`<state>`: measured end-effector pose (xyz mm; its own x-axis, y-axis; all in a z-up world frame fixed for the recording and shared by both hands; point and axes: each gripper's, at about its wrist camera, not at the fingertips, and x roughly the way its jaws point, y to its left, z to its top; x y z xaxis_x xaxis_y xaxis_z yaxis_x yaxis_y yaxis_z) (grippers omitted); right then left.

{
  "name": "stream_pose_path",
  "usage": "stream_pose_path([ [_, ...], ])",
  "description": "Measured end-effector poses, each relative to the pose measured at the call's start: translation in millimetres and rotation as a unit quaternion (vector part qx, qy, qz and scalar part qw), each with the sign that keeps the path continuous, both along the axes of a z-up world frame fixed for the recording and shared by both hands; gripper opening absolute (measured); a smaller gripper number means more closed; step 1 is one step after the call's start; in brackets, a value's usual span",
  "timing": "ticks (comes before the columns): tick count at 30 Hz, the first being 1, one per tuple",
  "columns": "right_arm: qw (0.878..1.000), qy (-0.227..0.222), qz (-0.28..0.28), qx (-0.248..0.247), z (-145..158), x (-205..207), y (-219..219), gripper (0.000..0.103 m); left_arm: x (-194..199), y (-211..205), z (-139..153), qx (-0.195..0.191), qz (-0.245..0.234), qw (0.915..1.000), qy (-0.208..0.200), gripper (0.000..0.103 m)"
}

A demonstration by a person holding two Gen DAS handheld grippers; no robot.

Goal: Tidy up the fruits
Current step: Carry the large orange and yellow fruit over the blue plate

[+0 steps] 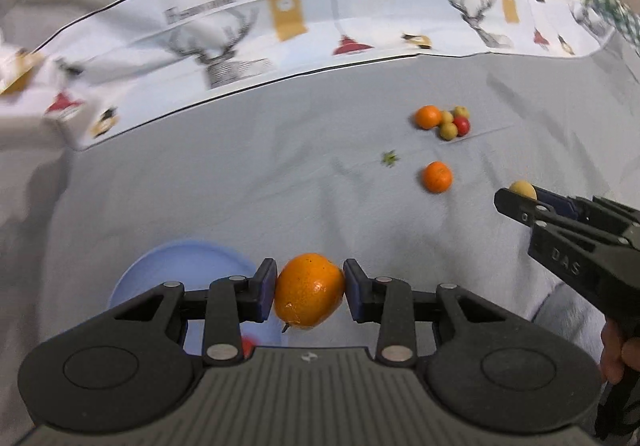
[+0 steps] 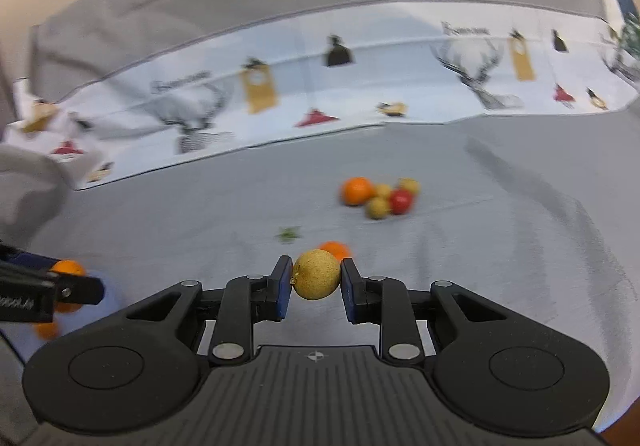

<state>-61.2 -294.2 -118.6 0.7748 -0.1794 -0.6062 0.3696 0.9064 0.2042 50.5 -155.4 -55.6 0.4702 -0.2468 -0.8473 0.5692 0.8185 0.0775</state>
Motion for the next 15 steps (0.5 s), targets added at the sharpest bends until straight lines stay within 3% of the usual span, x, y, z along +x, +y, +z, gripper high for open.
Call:
stream_pose_path([
  [6,0.998,-0.020,0.052,0.023,34,-19,58,0.027,-23,70,27,-0.001,0.052,0.9986,-0.011,0.040],
  [15,0.990,-0.026,0.137,0.013,67,-36,134,0.027,-52,157,44,-0.007,0.135,0.9907,-0.013,0.040],
])
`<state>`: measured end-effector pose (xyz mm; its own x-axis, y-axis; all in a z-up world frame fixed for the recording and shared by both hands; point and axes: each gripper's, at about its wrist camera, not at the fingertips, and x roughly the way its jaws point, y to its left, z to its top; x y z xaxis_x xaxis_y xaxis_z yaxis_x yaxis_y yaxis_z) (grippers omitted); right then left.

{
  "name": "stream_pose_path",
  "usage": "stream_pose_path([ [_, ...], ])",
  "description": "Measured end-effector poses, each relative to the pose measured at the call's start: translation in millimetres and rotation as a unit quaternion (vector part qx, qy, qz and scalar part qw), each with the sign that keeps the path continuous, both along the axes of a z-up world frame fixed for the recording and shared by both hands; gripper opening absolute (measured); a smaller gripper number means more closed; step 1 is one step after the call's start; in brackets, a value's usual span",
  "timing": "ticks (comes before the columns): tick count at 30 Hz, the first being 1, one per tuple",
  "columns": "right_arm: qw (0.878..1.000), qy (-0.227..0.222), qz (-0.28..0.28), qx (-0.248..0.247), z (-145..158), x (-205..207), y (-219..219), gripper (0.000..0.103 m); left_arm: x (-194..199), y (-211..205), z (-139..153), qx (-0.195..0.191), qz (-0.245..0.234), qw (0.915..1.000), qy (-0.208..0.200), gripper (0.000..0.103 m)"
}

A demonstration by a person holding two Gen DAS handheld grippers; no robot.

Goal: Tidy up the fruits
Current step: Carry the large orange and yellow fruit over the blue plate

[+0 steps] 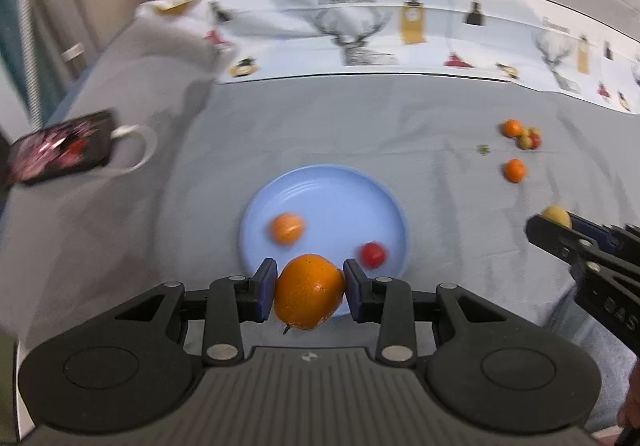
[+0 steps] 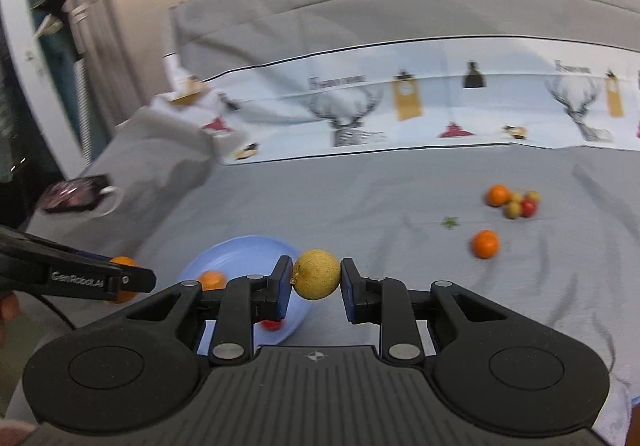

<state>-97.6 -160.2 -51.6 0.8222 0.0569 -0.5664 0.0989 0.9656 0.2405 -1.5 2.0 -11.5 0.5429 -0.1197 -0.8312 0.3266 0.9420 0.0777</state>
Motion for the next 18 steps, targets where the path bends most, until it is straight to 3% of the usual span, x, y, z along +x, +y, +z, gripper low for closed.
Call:
stream_pose_path([
  [9,0.999,0.004,0.046,-0.028,13,-13,50,0.027,-19,51,8,-0.021,0.045,0.9987,-0.007,0.040],
  [18,0.997,-0.002,0.057,-0.051,22,-19,66,0.027,-32,69,15,-0.038,0.059,0.9975,-0.012,0.039],
])
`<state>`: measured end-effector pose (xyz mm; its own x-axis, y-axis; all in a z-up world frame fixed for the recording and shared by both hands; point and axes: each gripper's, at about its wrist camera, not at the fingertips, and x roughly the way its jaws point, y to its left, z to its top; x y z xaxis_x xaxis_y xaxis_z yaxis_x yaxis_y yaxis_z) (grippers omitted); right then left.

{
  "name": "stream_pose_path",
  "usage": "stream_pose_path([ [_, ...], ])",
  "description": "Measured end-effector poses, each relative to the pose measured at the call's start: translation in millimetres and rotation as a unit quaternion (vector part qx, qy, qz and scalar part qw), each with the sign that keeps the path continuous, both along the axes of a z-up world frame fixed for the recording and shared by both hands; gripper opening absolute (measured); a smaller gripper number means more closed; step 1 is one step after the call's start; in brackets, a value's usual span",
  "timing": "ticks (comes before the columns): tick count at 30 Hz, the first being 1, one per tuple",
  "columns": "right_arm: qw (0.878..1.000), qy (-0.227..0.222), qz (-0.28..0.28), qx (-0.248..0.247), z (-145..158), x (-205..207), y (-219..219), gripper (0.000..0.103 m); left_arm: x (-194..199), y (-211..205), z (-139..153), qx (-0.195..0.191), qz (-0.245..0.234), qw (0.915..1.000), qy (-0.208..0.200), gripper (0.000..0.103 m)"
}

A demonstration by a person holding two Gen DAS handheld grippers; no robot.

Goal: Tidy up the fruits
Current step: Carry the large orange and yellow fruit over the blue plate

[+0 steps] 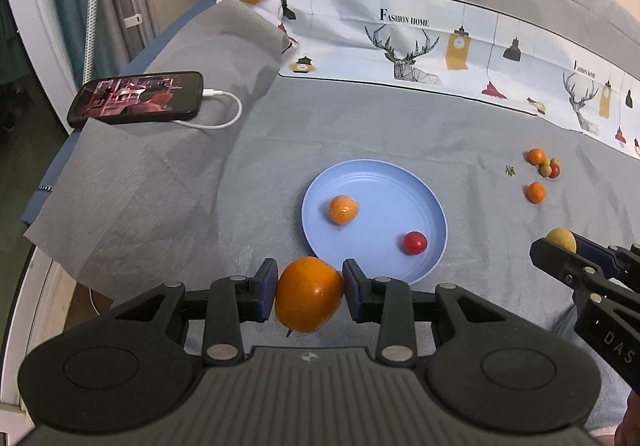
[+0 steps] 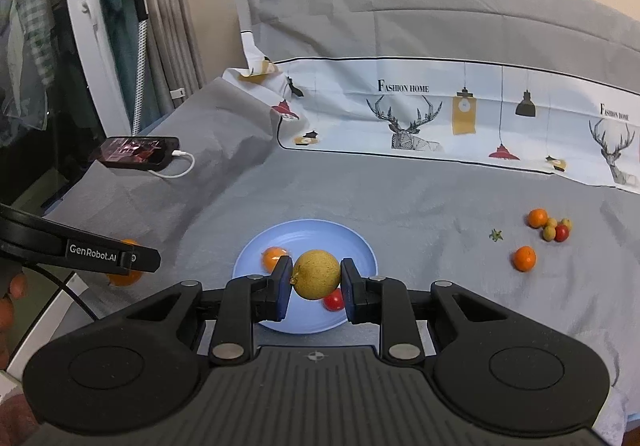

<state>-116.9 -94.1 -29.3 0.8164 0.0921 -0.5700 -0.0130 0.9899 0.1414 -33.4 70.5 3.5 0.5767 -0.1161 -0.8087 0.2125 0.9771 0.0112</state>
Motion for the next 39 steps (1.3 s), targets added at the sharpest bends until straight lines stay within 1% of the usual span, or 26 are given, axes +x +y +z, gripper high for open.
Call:
stream_pose_path([
  [16,1.000,-0.002,0.000,-0.010,2,-4,1,0.027,-1,4,6,-0.015,0.001,0.9999,-0.007,0.039],
  [24,1.000,0.006,-0.001,-0.007,-1,0,0,0.027,3,1,7,-0.011,0.000,0.9999,-0.007,0.037],
  [26,1.000,0.008,-0.001,-0.007,-3,1,-1,0.027,4,0,7,-0.010,-0.001,0.9999,-0.007,0.025],
  [28,1.000,0.010,-0.002,-0.006,-4,2,-1,0.027,6,-1,8,-0.008,-0.002,0.9999,-0.011,0.025],
  [29,1.000,0.012,-0.003,-0.007,-5,4,-1,0.027,7,-3,7,-0.011,-0.001,0.9997,-0.020,0.021],
  [30,1.000,0.014,-0.003,-0.013,-6,7,0,0.027,13,-7,6,-0.013,-0.006,0.9989,-0.044,0.017],
  [31,1.000,0.013,-0.003,-0.018,-7,14,1,0.027,24,-14,3,0.005,-0.013,0.9979,-0.064,0.007],
  [32,1.000,0.018,-0.001,-0.006,-9,23,-2,0.027,42,-23,-2,0.036,-0.011,0.9965,-0.074,0.002],
  [33,0.999,0.031,0.004,0.023,-11,37,-8,0.027,65,-26,-6,0.031,0.003,0.9969,-0.072,0.002],
  [34,0.998,0.032,0.004,0.045,-14,46,-15,0.027,87,-26,-10,0.005,0.007,0.9981,-0.060,0.002],
  [35,0.999,0.019,0.003,0.050,-17,53,-21,0.027,102,-28,-14,0.004,0.009,0.9985,-0.053,0.001],
  [36,0.999,0.010,-0.001,0.036,-22,57,-25,0.027,116,-30,-19,0.014,0.016,0.9983,-0.054,0.001],
  [37,1.000,0.009,-0.004,0.024,-27,62,-29,0.027,124,-32,-23,0.022,0.014,0.9981,-0.056,0.001],
  [39,0.999,0.024,-0.011,0.032,-42,73,-44,0.027,134,-30,-32,0.023,0.009,0.9987,-0.044,0.001],
])
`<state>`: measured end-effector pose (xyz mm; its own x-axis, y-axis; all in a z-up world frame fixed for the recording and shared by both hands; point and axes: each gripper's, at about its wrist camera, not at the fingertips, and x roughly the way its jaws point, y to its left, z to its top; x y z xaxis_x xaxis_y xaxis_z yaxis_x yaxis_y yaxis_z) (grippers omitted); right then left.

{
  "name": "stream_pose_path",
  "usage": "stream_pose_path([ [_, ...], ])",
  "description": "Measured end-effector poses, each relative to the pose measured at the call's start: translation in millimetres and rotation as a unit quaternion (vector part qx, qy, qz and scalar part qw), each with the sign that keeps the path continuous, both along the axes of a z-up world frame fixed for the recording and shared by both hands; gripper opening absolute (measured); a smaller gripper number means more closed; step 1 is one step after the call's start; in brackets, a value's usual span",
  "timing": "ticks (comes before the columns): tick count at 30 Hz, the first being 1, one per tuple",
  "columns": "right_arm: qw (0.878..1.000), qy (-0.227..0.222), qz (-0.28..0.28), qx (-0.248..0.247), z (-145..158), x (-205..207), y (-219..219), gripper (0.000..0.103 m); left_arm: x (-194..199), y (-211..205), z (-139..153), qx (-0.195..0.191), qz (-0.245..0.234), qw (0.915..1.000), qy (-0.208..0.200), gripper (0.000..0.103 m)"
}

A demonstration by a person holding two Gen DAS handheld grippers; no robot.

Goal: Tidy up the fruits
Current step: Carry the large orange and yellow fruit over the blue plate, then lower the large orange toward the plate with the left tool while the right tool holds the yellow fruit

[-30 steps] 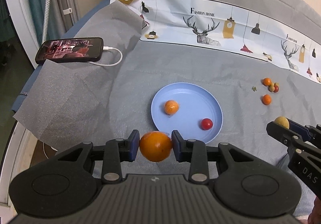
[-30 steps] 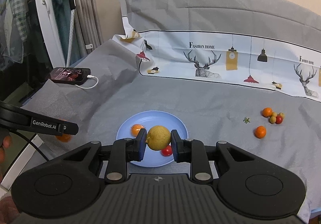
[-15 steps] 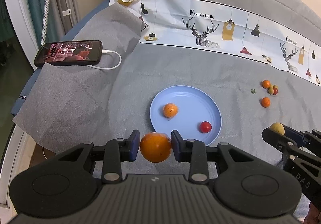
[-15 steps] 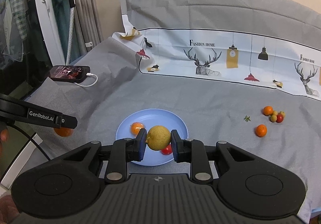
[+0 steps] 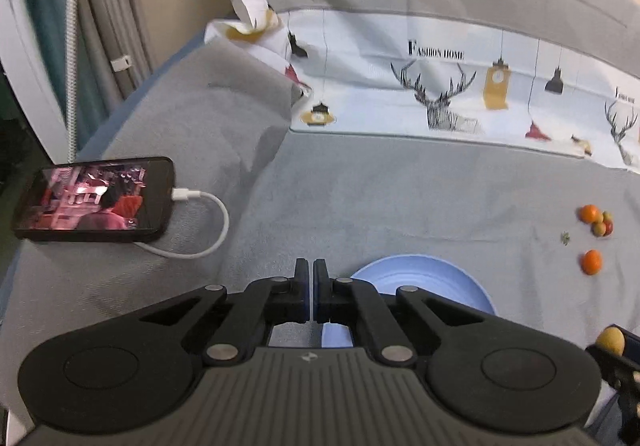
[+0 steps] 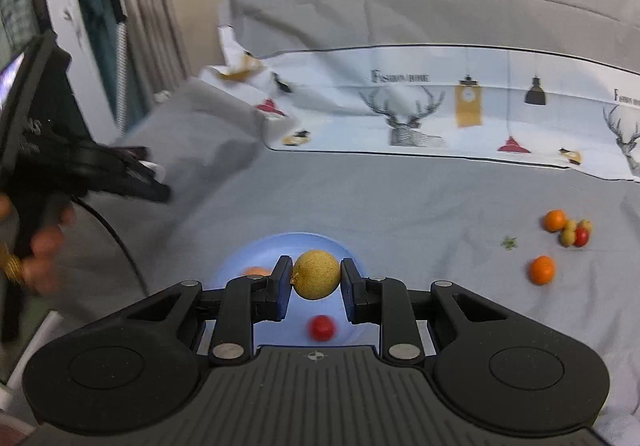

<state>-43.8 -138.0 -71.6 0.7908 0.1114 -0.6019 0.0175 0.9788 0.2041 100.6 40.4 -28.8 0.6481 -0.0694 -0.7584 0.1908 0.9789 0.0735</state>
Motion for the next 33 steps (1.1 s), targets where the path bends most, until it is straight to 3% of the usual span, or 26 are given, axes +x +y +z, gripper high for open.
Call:
stream_pose_path([
  [4,0.999,0.041,0.007,0.020,-38,24,-13,0.027,1,7,-27,0.004,-0.007,0.9988,0.049,0.002],
  [6,0.999,0.045,0.017,0.019,-50,31,-10,0.027,-1,4,-40,0.005,-0.017,0.9975,0.068,0.008],
  [8,0.998,0.054,0.024,0.017,-57,35,-4,0.027,1,1,-47,-0.004,-0.025,0.9961,0.085,0.034],
  [9,0.998,0.059,0.029,0.017,-61,37,-2,0.027,1,-1,-49,-0.010,-0.029,0.9962,0.082,0.043],
  [11,0.998,0.058,0.036,0.013,-65,40,2,0.027,1,-7,-50,-0.006,-0.040,0.9966,0.072,0.078],
  [13,0.997,0.057,0.041,0.008,-67,44,8,0.027,1,-12,-49,-0.006,-0.043,0.9974,0.058,0.087],
  [24,0.998,0.042,0.035,-0.009,-63,53,8,0.027,12,-27,-51,-0.001,-0.053,0.9962,0.069,0.087],
  [30,0.996,0.030,-0.085,-0.016,-56,26,-52,0.027,14,-90,-33,-0.010,-0.133,0.9902,0.042,0.089],
  [33,0.984,0.025,-0.173,-0.030,-57,8,-100,0.027,10,-155,-32,-0.022,-0.197,0.9798,0.028,0.101],
])
